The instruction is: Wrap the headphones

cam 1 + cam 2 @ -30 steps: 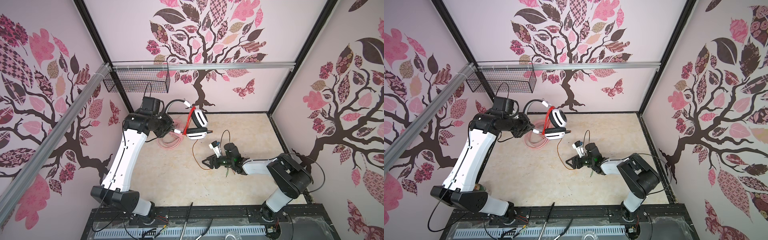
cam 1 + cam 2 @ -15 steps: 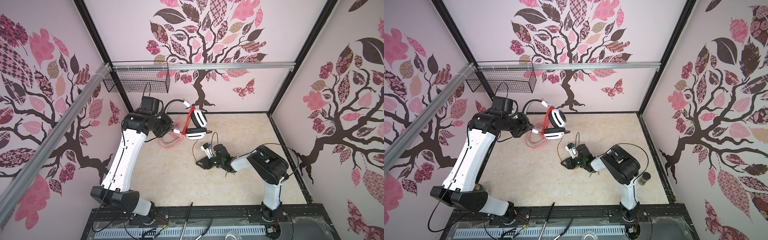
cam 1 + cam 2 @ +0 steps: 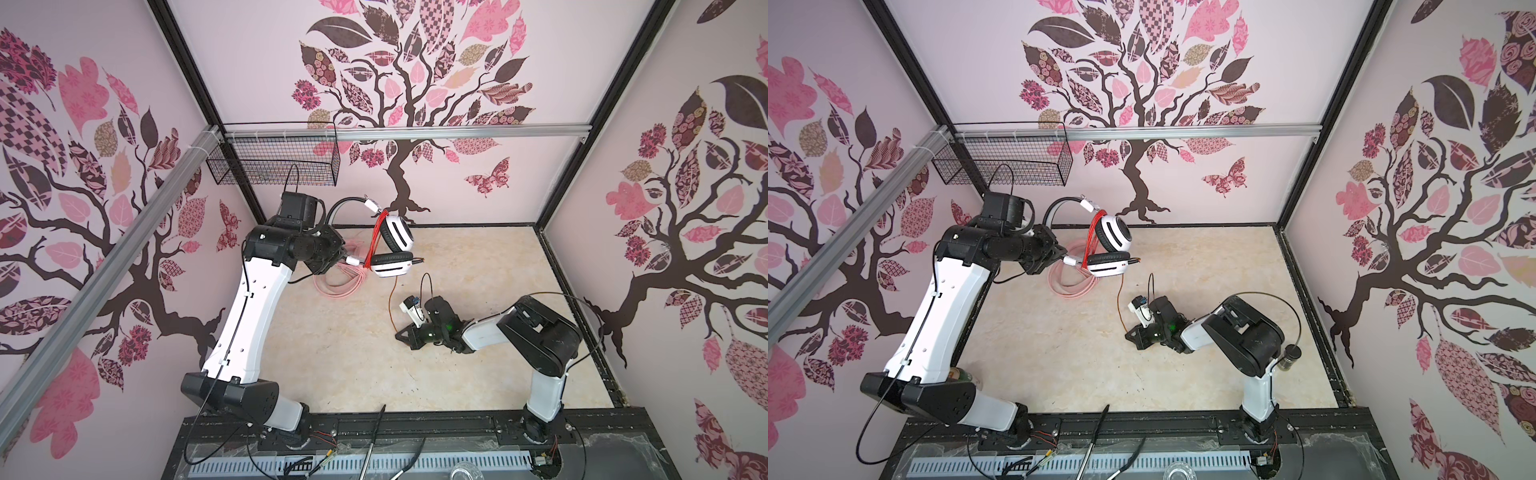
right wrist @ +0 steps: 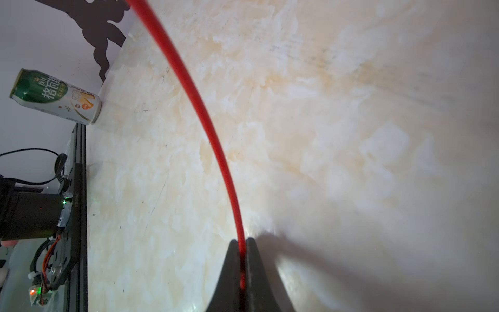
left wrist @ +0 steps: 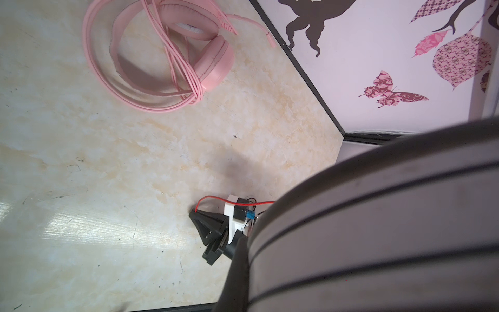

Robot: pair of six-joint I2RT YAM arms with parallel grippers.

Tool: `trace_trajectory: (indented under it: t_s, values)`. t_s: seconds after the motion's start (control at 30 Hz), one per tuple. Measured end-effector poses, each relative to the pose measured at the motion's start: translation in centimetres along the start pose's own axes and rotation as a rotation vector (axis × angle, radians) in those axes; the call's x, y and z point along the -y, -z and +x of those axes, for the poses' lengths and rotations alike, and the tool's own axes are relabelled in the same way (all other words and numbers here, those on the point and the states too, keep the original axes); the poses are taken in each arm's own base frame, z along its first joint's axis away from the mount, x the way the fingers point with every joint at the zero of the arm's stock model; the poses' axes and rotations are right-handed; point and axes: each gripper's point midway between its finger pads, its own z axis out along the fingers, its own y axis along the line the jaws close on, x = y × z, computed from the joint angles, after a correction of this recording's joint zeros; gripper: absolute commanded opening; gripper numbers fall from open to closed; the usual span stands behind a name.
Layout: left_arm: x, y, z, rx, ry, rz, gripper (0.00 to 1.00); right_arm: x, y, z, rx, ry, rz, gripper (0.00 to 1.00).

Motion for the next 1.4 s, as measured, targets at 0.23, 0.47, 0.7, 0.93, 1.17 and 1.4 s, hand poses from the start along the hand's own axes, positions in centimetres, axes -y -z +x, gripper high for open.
trace_trajectory:
  t_s: [0.23, 0.47, 0.7, 0.93, 1.17, 1.4]
  values:
    - [1.0, -2.0, 0.4, -0.07, 0.134, 0.049, 0.0, -5.0, 1.6, 1.1, -0.062, 0.118, 0.052, 0.0]
    - [-0.5, -5.5, 0.3, -0.084, 0.282, 0.018, 0.0, -8.9, 1.7, 2.3, -0.164, 0.252, 0.112, 0.0]
    - [-0.9, -6.0, -1.4, 0.01, 0.315, 0.007, 0.0, -14.1, 4.1, 3.3, -0.198, 0.383, 0.093, 0.0]
    - [-4.3, -8.0, -2.0, 0.091, 0.327, -0.108, 0.0, -17.6, 8.3, 1.5, -0.199, 0.455, 0.101, 0.0]
    - [-7.4, -9.5, -1.3, 0.148, 0.306, -0.229, 0.0, -22.0, 13.5, -2.8, -0.118, 0.514, 0.109, 0.0]
    - [-7.1, -9.7, -0.8, 0.183, 0.265, -0.248, 0.0, -23.5, 17.6, -6.2, -0.071, 0.551, 0.169, 0.0]
